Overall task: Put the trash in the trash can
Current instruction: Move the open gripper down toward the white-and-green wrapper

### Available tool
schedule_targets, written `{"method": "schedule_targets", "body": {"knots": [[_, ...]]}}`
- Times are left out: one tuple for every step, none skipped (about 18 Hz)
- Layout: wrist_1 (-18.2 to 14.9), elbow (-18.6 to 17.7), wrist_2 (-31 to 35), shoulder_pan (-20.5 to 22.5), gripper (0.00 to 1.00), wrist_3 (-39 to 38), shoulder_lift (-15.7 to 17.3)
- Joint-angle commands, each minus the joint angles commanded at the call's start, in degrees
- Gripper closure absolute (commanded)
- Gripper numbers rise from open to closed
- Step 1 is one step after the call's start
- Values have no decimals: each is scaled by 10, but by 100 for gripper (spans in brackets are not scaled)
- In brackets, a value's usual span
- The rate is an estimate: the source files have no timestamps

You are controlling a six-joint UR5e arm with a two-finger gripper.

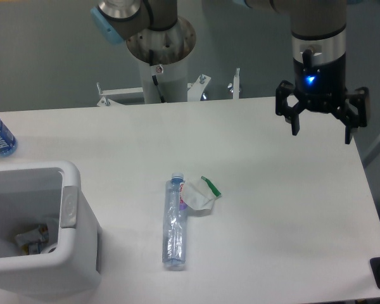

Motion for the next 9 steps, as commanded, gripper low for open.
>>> {"method": "schedule_targets", "body": {"knots": [[1,0,0,0,0,0,0],[1,-2,-1,0,0,0,0],[1,-5,-3,-1,0,-4,0],[5,-8,-1,-3,0,-6,-1],[10,-14,1,-3,0,-5,-1],[11,-19,1,-3,0,-5,-1],[12,-24,0,-4,0,-6,-1],[13,-32,0,-4,0,-7,0],[15,-39,1,-4,0,-10,1]]}}
